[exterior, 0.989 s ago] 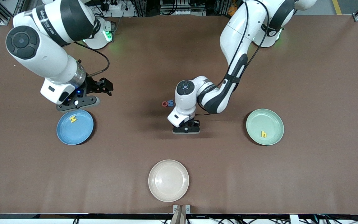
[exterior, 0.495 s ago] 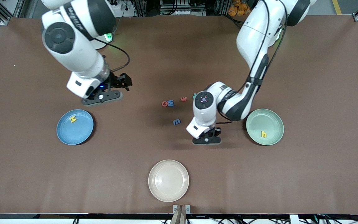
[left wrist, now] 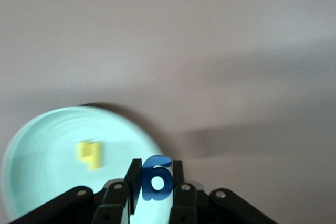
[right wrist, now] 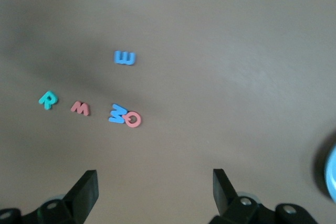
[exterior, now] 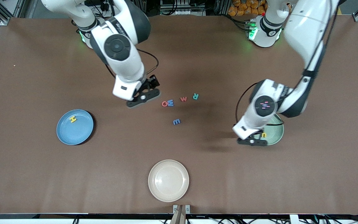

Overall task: Sort uppercase to blue plate, lowercase to green plate
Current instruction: 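Place the blue 6 on the green plate while the right gripper reaches letters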

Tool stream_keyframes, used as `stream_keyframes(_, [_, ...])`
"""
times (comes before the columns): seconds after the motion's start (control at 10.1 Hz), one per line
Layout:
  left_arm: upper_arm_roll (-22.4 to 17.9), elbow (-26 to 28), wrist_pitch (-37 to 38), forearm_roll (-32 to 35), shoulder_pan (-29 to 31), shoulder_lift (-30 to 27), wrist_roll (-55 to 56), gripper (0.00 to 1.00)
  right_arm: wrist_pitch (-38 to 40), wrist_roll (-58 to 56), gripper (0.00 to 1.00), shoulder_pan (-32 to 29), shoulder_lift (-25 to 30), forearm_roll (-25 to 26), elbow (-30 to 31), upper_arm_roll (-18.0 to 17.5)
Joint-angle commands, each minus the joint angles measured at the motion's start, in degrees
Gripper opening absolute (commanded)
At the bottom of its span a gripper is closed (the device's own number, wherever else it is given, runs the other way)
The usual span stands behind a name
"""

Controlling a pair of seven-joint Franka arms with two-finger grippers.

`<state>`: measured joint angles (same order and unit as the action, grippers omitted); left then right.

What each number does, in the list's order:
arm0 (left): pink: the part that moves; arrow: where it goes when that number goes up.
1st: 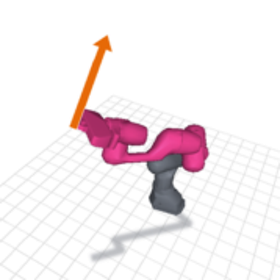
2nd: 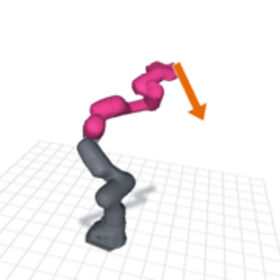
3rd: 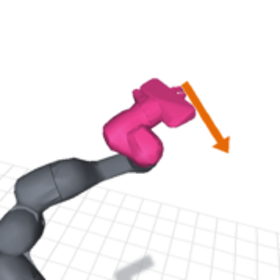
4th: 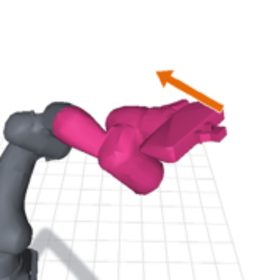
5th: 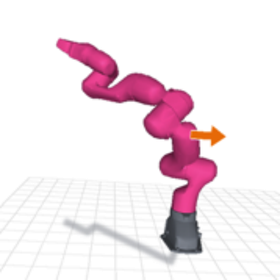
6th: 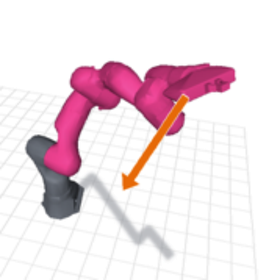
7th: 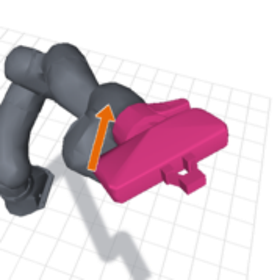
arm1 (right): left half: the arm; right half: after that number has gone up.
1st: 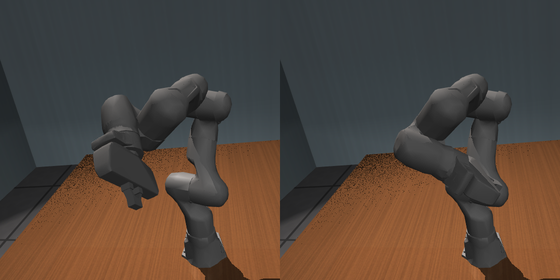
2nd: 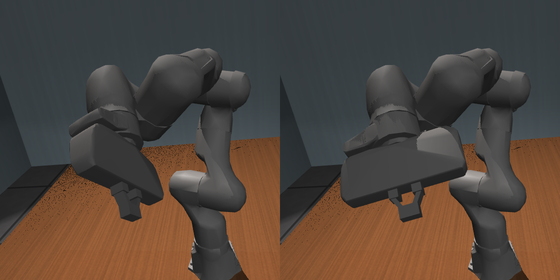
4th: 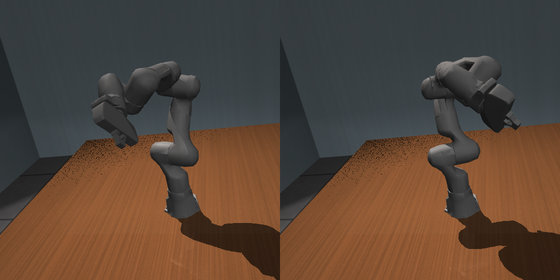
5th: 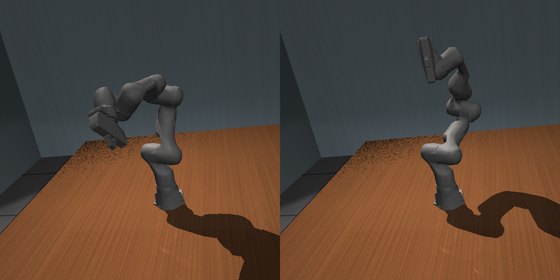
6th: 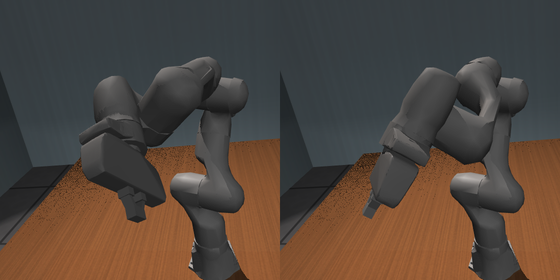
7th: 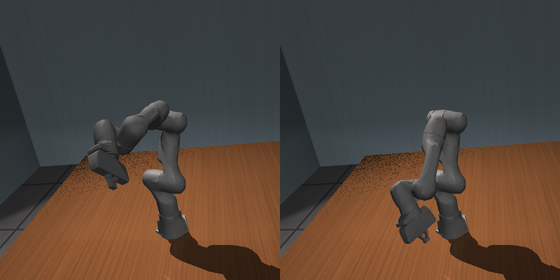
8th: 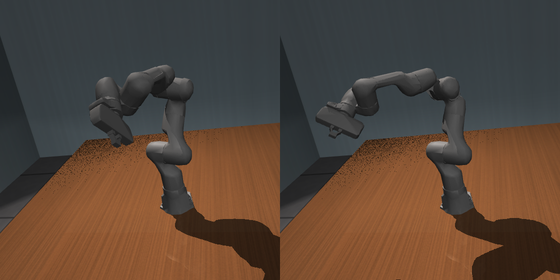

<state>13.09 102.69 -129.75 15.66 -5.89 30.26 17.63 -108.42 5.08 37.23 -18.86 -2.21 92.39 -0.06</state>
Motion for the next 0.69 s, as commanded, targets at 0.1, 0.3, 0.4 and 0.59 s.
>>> stream_keyframes(0.1, [1.94,4.54,5.55,-0.54,9.03,-4.95,-14.61,0.0,-4.16,-22.93,0.92,2.05,-4.07,0.98,-0.72,0.33])
stream_keyframes(0.3, [1.85,4.62,5.64,-2.04,9.58,-4.6,-15.44,0.0,-4.17,-35.08,0.91,3.72,-5.13,1.33,-0.38,0.33])
stream_keyframes(0.4, [1.85,4.8,5.91,-2.13,9.5,-4.25,-15.18,0.41,-4.95,-42.27,0.89,4.07,-6.18,1.68,-0.37,0.33])
stream_keyframes(0.59, [1.85,4.71,5.91,-2.13,9.58,-3.81,-15.44,1.0,-6.35,-47.16,0.89,6.61,-8.28,1.68,0.5,0.33])
